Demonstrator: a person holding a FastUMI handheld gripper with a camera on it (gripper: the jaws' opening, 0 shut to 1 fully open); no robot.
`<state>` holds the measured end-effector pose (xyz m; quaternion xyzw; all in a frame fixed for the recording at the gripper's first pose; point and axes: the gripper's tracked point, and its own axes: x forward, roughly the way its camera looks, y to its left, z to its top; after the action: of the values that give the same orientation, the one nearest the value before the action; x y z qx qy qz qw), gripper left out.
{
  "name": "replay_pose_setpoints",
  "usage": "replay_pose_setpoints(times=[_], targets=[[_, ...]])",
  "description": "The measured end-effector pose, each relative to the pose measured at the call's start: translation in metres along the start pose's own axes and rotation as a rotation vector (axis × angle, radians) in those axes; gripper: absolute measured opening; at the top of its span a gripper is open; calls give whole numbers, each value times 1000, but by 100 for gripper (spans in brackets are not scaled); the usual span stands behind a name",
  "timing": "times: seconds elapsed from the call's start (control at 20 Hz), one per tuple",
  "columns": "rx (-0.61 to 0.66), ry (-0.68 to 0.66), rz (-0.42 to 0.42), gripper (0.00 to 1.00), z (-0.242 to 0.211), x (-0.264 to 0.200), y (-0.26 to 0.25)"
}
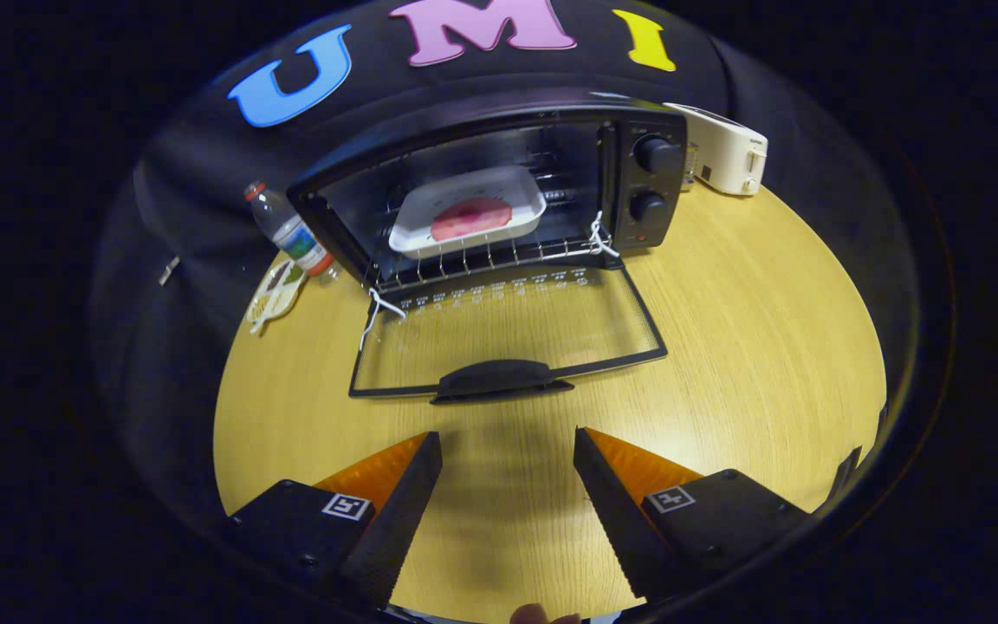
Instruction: Open the toaster oven, put the food inside, and close the toaster oven door.
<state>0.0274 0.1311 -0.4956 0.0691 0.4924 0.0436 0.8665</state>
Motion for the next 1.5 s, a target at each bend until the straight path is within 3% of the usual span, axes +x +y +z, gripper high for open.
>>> replay_pose_setpoints(times=[0.3, 0.6, 0.95, 1.25, 1.5], targets=[[-61, 30, -62, 99, 0, 51, 1], [-93, 25, -101, 98, 7, 61, -6], [-74, -116, -41, 98, 41, 12, 1], [-51, -299, 4, 98, 132, -24, 9], [-41, -425, 21, 98, 180, -62, 11]])
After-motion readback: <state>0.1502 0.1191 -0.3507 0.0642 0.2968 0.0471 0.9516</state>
